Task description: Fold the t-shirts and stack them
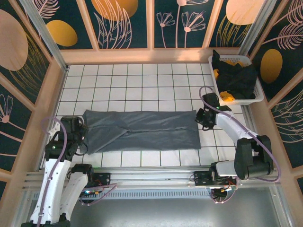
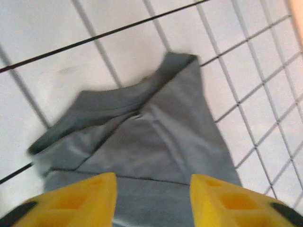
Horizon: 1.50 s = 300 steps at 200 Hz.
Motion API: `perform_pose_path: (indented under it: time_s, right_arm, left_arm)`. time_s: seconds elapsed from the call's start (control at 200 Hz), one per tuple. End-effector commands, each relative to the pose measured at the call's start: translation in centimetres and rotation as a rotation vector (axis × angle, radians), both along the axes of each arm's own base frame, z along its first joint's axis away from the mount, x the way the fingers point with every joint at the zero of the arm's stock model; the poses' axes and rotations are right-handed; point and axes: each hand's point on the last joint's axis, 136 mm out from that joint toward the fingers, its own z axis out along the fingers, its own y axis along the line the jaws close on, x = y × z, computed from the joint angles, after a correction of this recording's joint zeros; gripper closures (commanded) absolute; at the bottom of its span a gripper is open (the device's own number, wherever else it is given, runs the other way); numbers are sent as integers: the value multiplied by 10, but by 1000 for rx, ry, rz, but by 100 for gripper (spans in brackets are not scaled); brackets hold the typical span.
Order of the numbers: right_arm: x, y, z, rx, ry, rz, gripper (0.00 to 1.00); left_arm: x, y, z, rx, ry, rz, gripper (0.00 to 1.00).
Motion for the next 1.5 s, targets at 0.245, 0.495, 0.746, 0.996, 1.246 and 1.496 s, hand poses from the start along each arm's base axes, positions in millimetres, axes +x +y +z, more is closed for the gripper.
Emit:
perform_pose_path:
  time_s: [0.245,0.495,0.746,0.996,1.246,1.496]
  right_arm:
    - [43,74,-17,198,-31,166,77]
    - [50,54,-57,189,103,66,76]
    - [56,23,-78,128,179,-28,73]
    - [146,36,-72,151,115,130,71]
    - [195,56,10,171,-115,245,60]
    - [128,184,80,521,-269,670,57]
  left_arm:
    - [156,-45,-82,-84,200,-313,63]
    - [178,-5,-149,-39,378,-300,75]
    - [177,43,-192,-81,444,-225,74]
    - [279,35,-168,-138,239,-358,66]
    - [306,40,-66,17,65,-412,50]
    - [247,-96,-87,-87,31,-877,52]
